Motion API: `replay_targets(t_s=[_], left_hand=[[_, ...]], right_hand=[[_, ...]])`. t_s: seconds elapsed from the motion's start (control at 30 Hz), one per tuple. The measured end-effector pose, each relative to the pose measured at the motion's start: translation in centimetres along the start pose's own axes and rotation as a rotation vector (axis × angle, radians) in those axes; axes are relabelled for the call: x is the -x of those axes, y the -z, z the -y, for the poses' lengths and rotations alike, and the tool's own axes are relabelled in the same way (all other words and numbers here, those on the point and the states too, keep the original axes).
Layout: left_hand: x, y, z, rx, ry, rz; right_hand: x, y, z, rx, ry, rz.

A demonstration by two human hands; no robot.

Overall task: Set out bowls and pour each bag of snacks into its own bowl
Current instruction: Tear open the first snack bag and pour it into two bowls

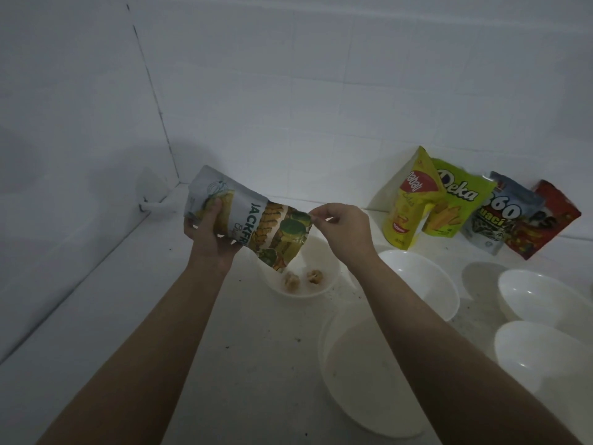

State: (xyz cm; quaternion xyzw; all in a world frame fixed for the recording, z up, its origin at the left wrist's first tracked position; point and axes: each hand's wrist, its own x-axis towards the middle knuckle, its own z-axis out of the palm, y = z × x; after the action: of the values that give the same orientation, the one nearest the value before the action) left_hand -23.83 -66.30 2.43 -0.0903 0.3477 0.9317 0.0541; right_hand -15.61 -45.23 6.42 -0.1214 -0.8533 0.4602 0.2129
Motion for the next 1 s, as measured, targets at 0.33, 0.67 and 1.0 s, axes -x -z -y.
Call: replay_targets(t_s=[0.33, 0.67, 1.0], left_hand=[[0.1, -0.7, -0.3, -0.023, -0.030, 0.012], [-0.1, -0.8, -0.7, 0.016, -0.014, 0.037], [-0.4, -0.5, -1.6, 0.013, -0.020, 0.057]], right_hand=[[0.3, 0.1, -0.2, 0.033, -0.012, 0.013], [0.2, 0.2, 0.6, -0.009, 0.027, -0.019], [-0.1, -0.4, 0.9, 0.011, 0.074, 0.002]])
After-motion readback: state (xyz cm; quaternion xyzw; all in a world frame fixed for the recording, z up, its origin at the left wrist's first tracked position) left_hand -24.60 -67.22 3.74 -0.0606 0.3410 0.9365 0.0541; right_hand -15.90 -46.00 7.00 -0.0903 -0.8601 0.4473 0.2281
